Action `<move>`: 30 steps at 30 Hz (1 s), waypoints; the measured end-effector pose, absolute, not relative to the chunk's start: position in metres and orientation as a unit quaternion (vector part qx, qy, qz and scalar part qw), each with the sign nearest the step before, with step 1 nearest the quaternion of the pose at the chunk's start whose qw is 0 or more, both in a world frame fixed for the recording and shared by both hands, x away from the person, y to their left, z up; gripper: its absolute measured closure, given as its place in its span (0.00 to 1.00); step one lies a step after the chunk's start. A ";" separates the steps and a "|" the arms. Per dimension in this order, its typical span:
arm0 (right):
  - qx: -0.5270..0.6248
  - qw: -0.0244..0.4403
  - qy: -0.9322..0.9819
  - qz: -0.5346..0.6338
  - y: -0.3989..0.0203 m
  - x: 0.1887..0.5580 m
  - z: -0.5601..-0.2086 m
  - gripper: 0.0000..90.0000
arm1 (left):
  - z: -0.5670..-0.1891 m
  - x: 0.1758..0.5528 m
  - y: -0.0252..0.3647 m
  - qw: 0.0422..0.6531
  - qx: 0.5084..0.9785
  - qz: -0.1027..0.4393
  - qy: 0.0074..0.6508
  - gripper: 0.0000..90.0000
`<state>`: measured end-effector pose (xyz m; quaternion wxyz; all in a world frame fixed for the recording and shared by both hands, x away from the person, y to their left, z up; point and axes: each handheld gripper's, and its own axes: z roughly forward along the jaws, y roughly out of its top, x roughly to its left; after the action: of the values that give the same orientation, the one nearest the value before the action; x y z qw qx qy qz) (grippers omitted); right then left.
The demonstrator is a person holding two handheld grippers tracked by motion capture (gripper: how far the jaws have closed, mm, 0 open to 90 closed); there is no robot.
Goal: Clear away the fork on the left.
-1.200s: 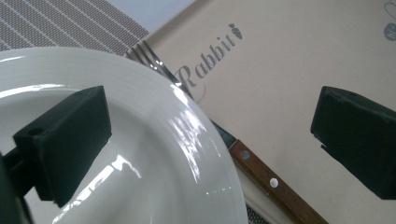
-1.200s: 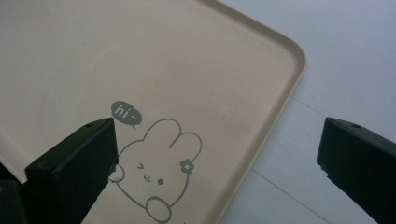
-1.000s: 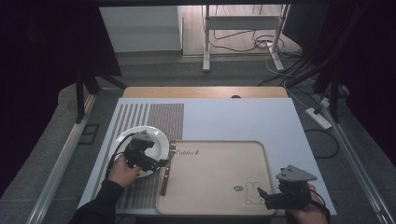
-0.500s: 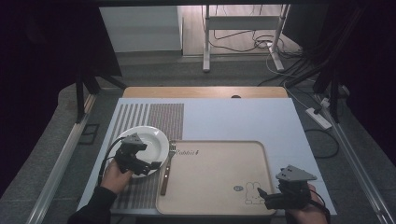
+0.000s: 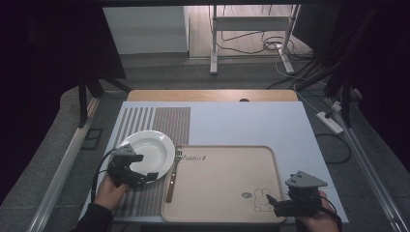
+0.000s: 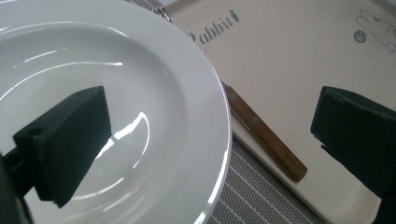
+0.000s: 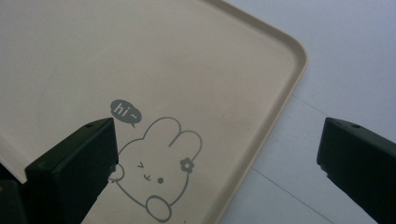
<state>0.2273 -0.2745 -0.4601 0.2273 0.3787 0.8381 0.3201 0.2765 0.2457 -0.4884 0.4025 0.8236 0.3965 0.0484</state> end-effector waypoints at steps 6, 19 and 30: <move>0.380 0.227 0.838 0.319 -0.274 0.228 -0.460 0.00 | -0.489 0.264 0.255 0.401 0.819 0.052 0.407 0.00; 0.380 0.227 0.838 0.319 -0.275 0.228 -0.460 0.00 | -0.492 0.243 0.271 0.386 0.814 0.064 0.429 0.00; 0.381 0.227 0.838 0.317 -0.274 0.228 -0.460 0.00 | -0.493 0.229 0.283 0.392 0.804 0.069 0.442 0.00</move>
<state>0.2278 -0.2742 -0.4602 0.2273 0.3810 0.8383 0.3169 0.2292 0.2831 -0.4925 0.3922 0.8037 0.4422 0.0689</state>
